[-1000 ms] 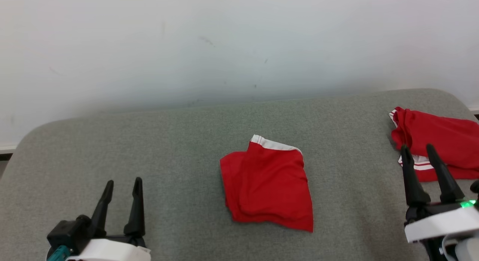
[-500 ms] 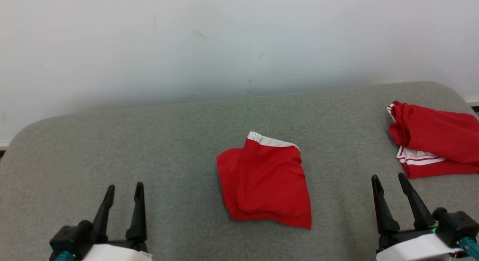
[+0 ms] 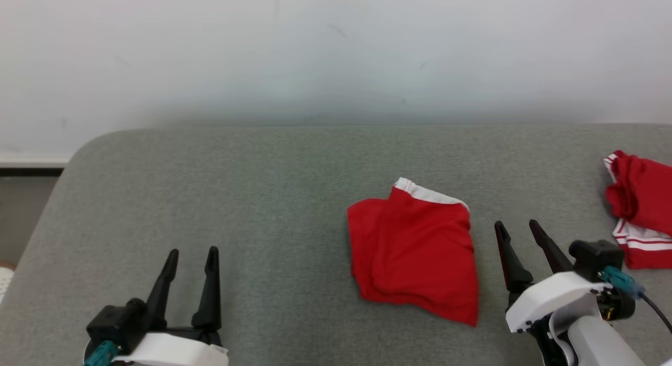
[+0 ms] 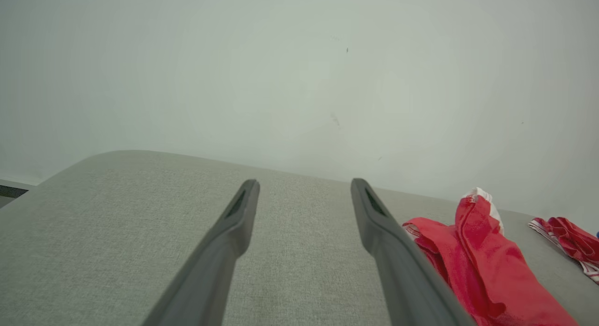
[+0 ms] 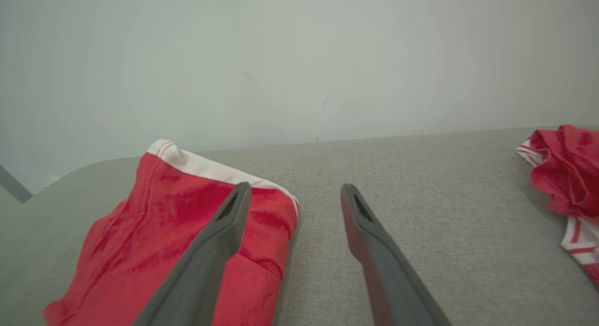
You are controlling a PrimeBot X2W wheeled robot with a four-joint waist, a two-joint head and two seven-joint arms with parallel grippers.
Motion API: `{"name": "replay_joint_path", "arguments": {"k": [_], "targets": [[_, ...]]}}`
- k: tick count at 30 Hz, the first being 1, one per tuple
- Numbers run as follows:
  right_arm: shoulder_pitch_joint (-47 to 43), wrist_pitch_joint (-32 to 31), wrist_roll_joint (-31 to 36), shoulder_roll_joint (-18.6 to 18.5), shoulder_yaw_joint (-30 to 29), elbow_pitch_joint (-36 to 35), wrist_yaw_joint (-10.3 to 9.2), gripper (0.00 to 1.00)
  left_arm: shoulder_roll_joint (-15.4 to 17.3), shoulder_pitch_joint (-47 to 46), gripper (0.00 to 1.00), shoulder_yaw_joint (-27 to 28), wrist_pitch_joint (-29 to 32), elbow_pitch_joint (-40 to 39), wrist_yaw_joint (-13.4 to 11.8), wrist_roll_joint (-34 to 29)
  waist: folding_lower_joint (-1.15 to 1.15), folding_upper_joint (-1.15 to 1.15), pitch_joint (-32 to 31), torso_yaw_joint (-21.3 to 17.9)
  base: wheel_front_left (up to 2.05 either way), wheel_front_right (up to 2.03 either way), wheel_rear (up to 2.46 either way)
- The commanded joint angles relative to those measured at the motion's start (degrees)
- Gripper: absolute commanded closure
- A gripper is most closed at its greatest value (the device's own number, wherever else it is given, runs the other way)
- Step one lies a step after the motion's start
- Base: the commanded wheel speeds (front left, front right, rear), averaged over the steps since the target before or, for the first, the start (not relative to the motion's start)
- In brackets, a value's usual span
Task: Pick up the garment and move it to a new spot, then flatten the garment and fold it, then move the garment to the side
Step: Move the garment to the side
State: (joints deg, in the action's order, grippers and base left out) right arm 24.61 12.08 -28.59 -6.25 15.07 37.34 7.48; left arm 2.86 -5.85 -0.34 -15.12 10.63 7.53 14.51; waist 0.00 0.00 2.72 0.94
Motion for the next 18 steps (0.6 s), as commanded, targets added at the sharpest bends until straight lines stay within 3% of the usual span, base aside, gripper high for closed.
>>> {"name": "replay_joint_path", "arguments": {"k": [1,18], "targets": [[2.0,-0.48,-0.87,-0.21,0.81,1.98,-0.01,0.0,0.2,-0.57,0.0,-0.09,0.01,0.16,-0.11,0.34,0.0,0.0,0.83,1.7,0.0,0.0,0.0],[11.16,-15.23,-8.14,2.29,3.17,26.12,-0.01,0.0,0.6,-1.58,0.0,-0.66,0.01,0.63,-0.1,0.69,0.0,0.0,2.58,7.17,0.0,0.0,0.0]]}}
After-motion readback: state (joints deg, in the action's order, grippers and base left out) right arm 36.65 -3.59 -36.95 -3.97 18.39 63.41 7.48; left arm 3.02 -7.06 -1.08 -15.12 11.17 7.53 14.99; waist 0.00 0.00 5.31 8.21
